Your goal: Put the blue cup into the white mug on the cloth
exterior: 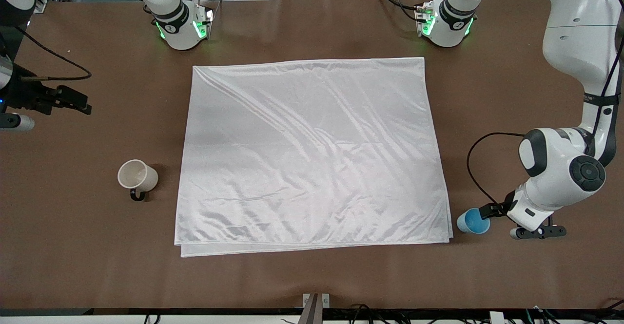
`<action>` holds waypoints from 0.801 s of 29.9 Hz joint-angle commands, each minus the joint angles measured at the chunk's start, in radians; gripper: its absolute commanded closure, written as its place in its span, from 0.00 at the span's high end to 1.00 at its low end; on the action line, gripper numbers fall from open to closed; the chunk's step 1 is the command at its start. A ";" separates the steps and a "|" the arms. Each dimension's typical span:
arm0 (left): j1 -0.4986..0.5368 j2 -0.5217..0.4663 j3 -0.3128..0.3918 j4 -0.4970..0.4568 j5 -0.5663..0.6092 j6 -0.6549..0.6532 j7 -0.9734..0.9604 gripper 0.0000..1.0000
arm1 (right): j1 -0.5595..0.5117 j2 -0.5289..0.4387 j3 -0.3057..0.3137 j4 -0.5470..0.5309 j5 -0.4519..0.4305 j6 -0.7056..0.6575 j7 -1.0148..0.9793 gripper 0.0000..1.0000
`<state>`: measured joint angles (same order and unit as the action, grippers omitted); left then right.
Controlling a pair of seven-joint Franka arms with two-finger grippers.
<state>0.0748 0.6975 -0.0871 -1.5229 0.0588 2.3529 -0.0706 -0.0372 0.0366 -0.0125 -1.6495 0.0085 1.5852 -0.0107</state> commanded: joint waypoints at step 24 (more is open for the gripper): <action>-0.012 0.060 0.003 0.029 0.026 0.048 0.000 0.64 | -0.020 0.223 0.002 0.002 0.010 0.098 0.158 1.00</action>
<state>0.0689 0.7381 -0.0872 -1.5172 0.0594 2.3918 -0.0695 -0.0481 0.2285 -0.0166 -1.6604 0.0086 1.6778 0.1429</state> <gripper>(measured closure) 0.322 0.000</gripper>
